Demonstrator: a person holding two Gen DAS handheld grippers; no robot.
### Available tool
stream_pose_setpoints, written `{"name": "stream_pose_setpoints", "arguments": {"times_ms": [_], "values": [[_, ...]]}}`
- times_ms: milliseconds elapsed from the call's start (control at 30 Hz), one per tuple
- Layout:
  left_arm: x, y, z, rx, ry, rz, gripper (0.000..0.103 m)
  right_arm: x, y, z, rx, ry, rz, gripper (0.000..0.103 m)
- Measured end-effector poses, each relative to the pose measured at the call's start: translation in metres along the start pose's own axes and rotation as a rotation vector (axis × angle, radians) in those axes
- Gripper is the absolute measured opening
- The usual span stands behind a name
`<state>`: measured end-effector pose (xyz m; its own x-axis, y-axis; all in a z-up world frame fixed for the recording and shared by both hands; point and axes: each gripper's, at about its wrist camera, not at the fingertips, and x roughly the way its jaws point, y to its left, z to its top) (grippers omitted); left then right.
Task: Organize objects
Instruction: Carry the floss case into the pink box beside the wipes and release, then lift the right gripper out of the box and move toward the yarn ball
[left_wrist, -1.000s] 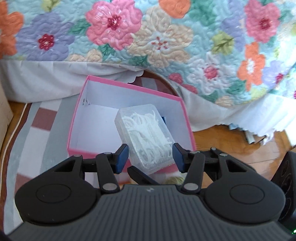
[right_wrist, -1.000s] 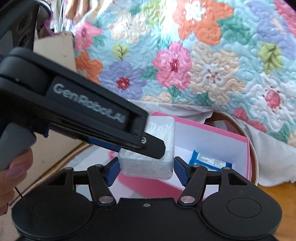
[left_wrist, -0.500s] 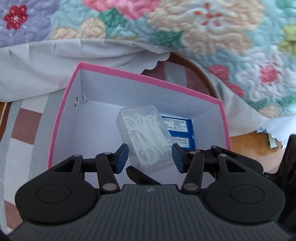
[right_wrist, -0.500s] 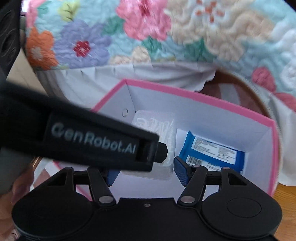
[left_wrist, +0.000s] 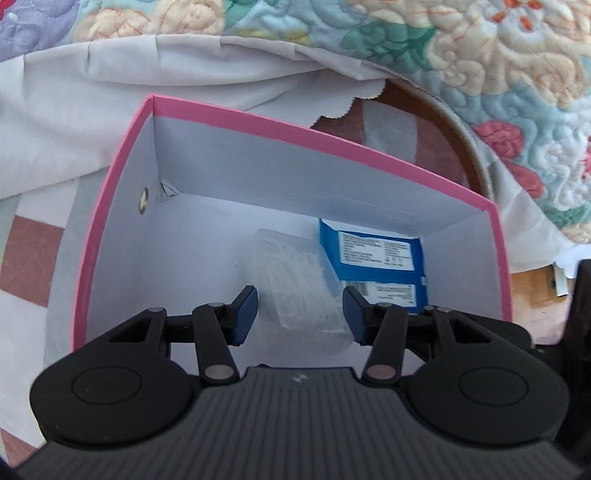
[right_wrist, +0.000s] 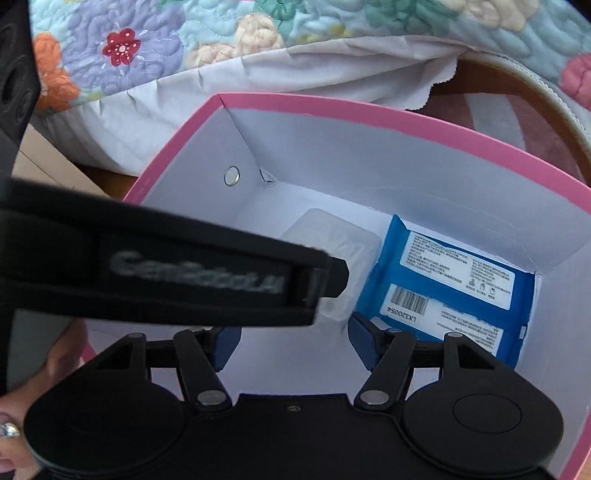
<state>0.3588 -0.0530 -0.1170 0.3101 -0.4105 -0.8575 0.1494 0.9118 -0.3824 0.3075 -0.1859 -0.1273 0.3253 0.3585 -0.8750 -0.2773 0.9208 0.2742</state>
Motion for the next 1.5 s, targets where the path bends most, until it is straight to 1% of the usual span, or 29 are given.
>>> {"name": "stream_pose_setpoints", "arguments": {"times_ms": [67, 100, 133, 167, 200, 233, 300, 367, 433, 467, 500, 533, 567, 700, 900, 933, 967, 1133, 1233, 1300, 1367, 1500], "values": [[0.003, -0.001, 0.001, 0.025, 0.008, 0.014, 0.044, 0.001, 0.001, 0.002, 0.001, 0.0, 0.003, 0.07], [0.003, -0.001, 0.001, 0.04, 0.011, 0.02, 0.041, 0.003, 0.001, 0.002, -0.009, 0.012, 0.006, 0.068], [0.002, -0.001, 0.001, 0.042, 0.008, 0.018, 0.041, 0.005, 0.003, 0.002, -0.034, 0.015, -0.012, 0.062], [0.001, -0.001, 0.001, 0.038, 0.005, 0.011, 0.041, 0.005, 0.004, 0.0, -0.052, 0.011, -0.042, 0.058], [0.001, 0.0, 0.001, 0.029, -0.001, 0.014, 0.04, 0.006, 0.004, 0.001, -0.049, 0.019, -0.057, 0.049], [0.001, 0.002, 0.002, 0.022, -0.003, 0.013, 0.04, 0.008, 0.003, 0.001, -0.039, 0.027, -0.062, 0.046], [0.001, 0.006, 0.002, -0.008, -0.011, -0.003, 0.04, 0.01, 0.006, 0.003, -0.025, 0.031, -0.093, 0.045], [0.0, 0.009, 0.001, -0.029, -0.023, -0.006, 0.04, 0.011, 0.01, 0.005, -0.018, 0.016, -0.127, 0.044], [-0.003, 0.011, -0.002, -0.047, -0.036, -0.004, 0.041, 0.012, 0.01, 0.007, 0.016, -0.002, -0.15, 0.043], [-0.005, 0.012, -0.003, -0.053, -0.045, 0.001, 0.043, 0.012, 0.009, 0.008, 0.032, -0.008, -0.155, 0.043], [-0.008, 0.013, -0.006, -0.054, -0.051, 0.005, 0.045, 0.012, 0.008, 0.01, 0.04, -0.008, -0.163, 0.047], [-0.011, 0.014, -0.008, -0.053, -0.057, 0.009, 0.045, 0.012, 0.007, 0.01, 0.04, -0.002, -0.175, 0.055], [-0.014, 0.014, -0.01, -0.048, -0.06, 0.014, 0.045, 0.012, 0.007, 0.01, 0.029, 0.011, -0.192, 0.058], [-0.03, 0.011, -0.02, -0.014, -0.062, 0.03, 0.049, -0.004, 0.003, -0.001, -0.011, -0.013, -0.194, 0.058], [-0.063, -0.002, -0.04, 0.036, -0.054, 0.017, 0.053, -0.057, 0.002, -0.03, -0.024, -0.128, -0.125, 0.058], [-0.069, 0.001, -0.035, 0.046, -0.055, 0.02, 0.053, -0.065, 0.003, -0.034, -0.028, -0.145, -0.118, 0.058], [-0.076, -0.002, -0.039, 0.057, -0.057, 0.024, 0.053, -0.071, 0.009, -0.039, -0.031, -0.159, -0.113, 0.058], [-0.115, -0.02, -0.044, 0.118, -0.071, 0.031, 0.057, -0.114, 0.026, -0.054, -0.03, -0.219, -0.077, 0.059], [-0.144, -0.03, -0.057, 0.167, -0.053, 0.035, 0.058, -0.14, 0.038, -0.065, -0.039, -0.249, -0.074, 0.061], [-0.165, -0.037, -0.065, 0.198, -0.036, 0.053, 0.058, -0.155, 0.046, -0.07, -0.04, -0.259, -0.08, 0.062], [-0.186, -0.046, -0.076, 0.228, -0.038, 0.063, 0.058, -0.173, 0.056, -0.077, -0.052, -0.27, -0.081, 0.062], [-0.226, -0.057, -0.097, 0.278, -0.069, 0.075, 0.058, -0.204, 0.07, -0.092, -0.075, -0.284, -0.085, 0.066]]}}
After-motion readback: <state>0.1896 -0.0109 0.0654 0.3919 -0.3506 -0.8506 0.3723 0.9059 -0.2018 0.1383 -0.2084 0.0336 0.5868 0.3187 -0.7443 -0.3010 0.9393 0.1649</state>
